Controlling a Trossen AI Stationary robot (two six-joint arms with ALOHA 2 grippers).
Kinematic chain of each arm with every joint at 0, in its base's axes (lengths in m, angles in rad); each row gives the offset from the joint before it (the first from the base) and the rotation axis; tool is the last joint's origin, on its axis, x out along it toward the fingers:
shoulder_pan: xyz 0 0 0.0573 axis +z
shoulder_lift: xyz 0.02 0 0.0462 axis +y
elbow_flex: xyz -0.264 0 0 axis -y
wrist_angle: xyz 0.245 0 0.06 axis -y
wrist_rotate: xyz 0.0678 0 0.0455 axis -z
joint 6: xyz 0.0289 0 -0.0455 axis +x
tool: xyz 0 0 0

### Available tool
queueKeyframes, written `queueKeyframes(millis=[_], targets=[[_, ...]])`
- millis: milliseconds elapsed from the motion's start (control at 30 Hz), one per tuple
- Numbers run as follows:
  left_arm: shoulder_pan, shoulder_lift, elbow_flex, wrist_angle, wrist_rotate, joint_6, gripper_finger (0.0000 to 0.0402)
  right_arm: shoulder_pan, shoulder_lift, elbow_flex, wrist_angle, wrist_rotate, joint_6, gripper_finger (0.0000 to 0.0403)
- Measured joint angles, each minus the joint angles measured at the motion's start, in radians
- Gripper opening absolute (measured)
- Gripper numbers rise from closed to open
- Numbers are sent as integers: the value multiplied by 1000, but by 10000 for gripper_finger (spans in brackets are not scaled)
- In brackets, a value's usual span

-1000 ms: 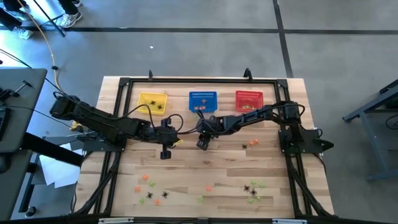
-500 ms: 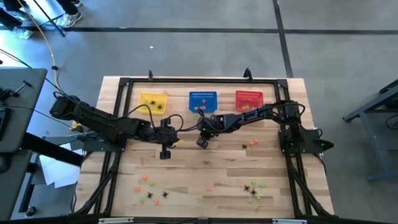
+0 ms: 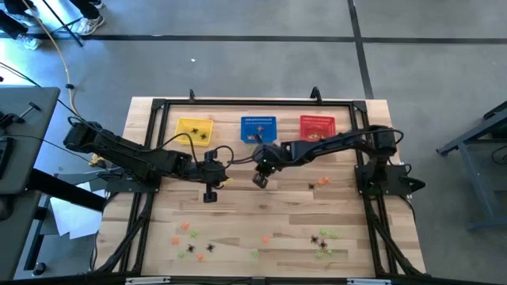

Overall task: Sort Halloween decoration
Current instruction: Put the orange spider toy into the blue basket

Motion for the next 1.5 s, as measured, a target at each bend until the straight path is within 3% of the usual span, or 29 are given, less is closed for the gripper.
queueKeyframes(millis=[367,833,1500], targets=[[0,0,0,-4,0,10,0,-92,-143,2,67,109,-56,0],[0,0,0,-6,-36,30,0,-328,-141,3,89,144,-71,0],[3,0,0,-7,-53,38,0,-344,-8,4,97,141,-49,0]])
